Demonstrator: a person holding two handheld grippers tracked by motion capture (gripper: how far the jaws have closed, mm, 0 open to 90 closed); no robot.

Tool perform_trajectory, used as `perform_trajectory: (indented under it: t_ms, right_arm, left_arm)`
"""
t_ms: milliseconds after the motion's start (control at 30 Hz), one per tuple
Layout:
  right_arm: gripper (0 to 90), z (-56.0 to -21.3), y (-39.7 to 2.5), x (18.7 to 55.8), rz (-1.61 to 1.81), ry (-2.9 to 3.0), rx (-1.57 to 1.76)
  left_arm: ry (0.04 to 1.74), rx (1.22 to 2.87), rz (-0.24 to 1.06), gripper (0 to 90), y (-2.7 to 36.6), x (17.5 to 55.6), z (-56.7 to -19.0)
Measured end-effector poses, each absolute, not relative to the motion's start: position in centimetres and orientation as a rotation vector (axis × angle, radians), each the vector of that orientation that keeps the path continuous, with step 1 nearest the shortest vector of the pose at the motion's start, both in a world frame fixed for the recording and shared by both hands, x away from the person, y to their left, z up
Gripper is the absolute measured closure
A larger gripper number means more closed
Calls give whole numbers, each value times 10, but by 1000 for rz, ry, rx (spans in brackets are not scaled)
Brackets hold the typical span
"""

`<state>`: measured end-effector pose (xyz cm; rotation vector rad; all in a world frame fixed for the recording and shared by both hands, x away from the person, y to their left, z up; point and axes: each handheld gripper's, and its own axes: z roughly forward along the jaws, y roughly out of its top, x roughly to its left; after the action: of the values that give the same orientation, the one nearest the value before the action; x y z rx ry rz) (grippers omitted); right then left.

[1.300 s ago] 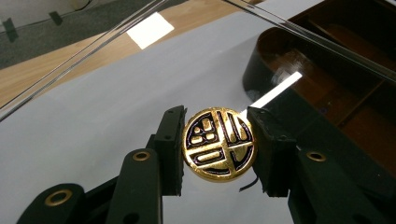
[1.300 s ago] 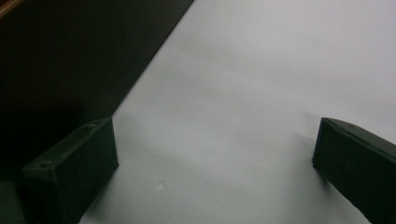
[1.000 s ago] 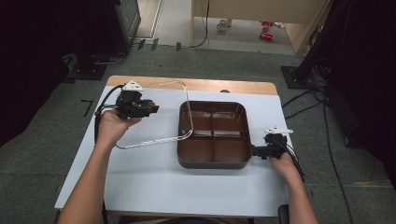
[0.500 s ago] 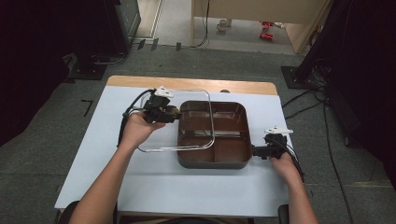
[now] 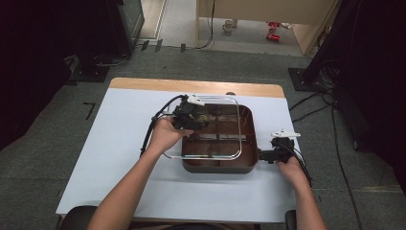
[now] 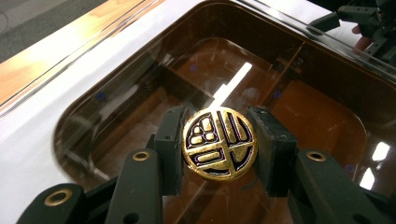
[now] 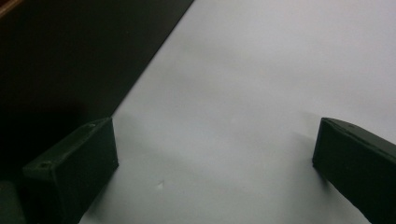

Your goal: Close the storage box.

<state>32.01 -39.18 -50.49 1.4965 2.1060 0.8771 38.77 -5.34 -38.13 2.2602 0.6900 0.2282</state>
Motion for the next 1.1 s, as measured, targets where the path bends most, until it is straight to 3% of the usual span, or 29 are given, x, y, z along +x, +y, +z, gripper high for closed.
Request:
perform_trajectory:
  t_ms: [567, 1100]
  right_arm:
    - [0, -505, -392, 320, 877, 2107, 1497]
    - [0, -505, -392, 320, 877, 2106, 1496]
  left_arm:
    - [702, 2335, 245, 598, -111, 387, -409]
    - [718, 2374, 269, 596, -123, 381, -410]
